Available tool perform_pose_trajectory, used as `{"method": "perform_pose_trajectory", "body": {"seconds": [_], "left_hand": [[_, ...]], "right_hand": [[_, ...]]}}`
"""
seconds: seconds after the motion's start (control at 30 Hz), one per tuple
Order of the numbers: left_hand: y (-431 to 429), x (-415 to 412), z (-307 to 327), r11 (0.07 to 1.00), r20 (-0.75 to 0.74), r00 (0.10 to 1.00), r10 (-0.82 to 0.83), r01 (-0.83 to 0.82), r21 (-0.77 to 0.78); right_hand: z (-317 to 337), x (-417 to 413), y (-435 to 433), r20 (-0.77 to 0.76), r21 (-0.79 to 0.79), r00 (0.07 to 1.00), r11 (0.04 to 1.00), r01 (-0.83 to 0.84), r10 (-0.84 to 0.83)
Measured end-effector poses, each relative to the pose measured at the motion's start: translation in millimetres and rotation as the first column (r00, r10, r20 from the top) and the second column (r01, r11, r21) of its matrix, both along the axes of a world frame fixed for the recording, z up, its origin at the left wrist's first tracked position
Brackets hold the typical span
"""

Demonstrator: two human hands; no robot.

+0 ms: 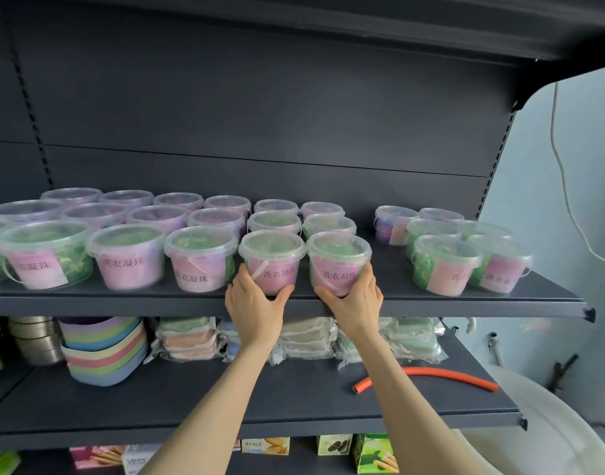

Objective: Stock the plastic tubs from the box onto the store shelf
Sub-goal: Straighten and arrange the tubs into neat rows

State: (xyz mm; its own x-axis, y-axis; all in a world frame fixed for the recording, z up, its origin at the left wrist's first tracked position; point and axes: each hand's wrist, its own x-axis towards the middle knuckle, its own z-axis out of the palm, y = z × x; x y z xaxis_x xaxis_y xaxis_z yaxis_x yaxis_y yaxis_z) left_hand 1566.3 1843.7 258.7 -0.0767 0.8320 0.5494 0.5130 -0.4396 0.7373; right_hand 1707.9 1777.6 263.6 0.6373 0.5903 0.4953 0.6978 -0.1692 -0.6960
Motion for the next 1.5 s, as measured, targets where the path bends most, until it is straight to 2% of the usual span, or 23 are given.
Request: {"method": "perform_pose_trajectory", "body": {"seconds": [0.27, 0.47, 0.57, 0.67, 0.8, 0.9, 1.23, 1.5], "left_hand": [[-9, -6, 0, 0.998, -0.082, 0.995, -0.05, 0.047, -0.034], [-30, -25, -14, 0.996, -0.23, 0.969, -0.093, 0.091, -0.02], [-42, -34, -21, 0.99, -0.308, 0.942, -0.132, 0.138, -0.004], [-54, -29, -9, 0.972, -0.313, 0.926, -0.211, 0.232, 0.033], [-76, -2, 27, 0.902, -0.356, 0.879, -0.318, 0.396, 0.172], [-99, 29, 43, 0.854, -0.387, 0.854, -0.347, 0.459, 0.247], [-185, 159, 23, 0.872, -0.327, 0.871, -0.366, 0.444, 0.207], [-163, 227, 47, 0.87, -0.348, 0.901, -0.259, 0.375, 0.322]], "right_hand": [[3, -7, -7, 0.027, -0.08, 1.0, 0.997, 0.001, 0.001], [-4, -12, -32, 0.076, -0.161, 0.997, 0.987, -0.011, 0.023], [-2, -9, -55, 0.083, -0.204, 0.997, 0.979, 0.013, 0.004], [14, 1, -74, 0.133, -0.188, 0.991, 0.981, 0.05, -0.026], [43, 24, -105, 0.197, -0.102, 0.98, 0.993, 0.059, -0.038], [56, 53, -133, 0.211, -0.065, 0.976, 0.996, 0.061, -0.046], [47, 179, -220, 0.22, -0.111, 0.975, 0.994, 0.008, 0.016], [52, 252, -199, 0.294, 0.004, 0.956, 1.0, 0.001, -0.002]]}}
